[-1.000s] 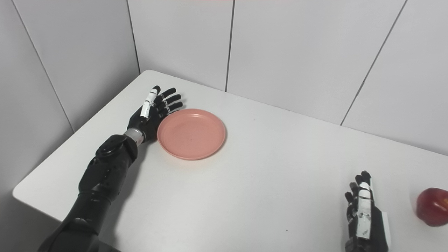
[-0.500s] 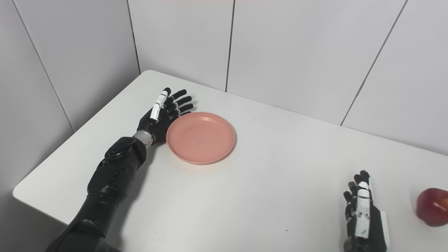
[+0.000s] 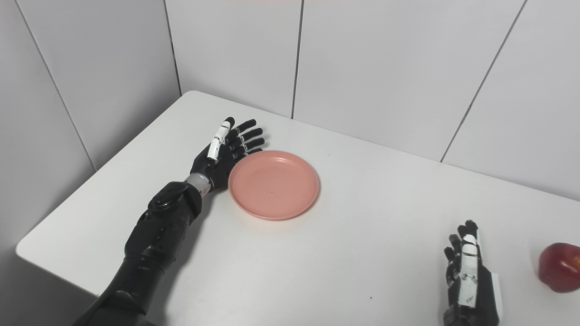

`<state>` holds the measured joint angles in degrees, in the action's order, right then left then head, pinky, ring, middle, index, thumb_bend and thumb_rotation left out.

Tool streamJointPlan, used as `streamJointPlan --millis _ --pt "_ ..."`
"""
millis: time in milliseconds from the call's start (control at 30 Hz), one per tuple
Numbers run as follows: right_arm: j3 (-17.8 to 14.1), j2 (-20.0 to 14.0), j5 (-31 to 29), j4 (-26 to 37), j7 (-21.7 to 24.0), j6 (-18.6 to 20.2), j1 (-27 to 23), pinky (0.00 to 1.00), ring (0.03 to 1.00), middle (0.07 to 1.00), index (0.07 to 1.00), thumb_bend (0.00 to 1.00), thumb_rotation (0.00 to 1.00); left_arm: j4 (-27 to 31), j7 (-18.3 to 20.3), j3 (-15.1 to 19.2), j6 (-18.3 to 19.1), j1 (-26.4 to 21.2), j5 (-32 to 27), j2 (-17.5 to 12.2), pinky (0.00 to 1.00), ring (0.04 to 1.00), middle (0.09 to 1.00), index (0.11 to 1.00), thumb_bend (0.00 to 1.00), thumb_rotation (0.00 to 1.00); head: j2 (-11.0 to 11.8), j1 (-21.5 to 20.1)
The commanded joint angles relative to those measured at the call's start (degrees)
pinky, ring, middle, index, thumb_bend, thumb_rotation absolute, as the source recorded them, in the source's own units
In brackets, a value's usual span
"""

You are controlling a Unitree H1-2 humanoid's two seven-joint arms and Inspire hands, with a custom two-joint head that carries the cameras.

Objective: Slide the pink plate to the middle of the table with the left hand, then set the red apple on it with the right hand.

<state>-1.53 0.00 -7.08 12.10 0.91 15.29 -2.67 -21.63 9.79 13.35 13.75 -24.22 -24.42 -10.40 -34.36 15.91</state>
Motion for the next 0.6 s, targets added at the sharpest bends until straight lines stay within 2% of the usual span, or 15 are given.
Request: streamJointPlan --millis 0,567 --pt "0.1 0.4 0.0 2.4 -0.1 -0.5 -1.2 1.0 0.99 0.998 0.996 0.18 1.0 -0.4 -1.1 -0.6 2.3 0.6 0.8 0.9 0.85 0.837 0.843 0.826 0.38 1.0 0.0 -0.3" --pt "0.2 1.1 0.3 2.4 -0.7 -0.2 -1.6 1.0 0.99 1.0 1.0 0.19 1.0 2.6 -4.5 -1.1 1.0 1.5 2.1 5.8 0.81 0.825 0.832 0.822 0.4 1.0 -1.8 -3.5"
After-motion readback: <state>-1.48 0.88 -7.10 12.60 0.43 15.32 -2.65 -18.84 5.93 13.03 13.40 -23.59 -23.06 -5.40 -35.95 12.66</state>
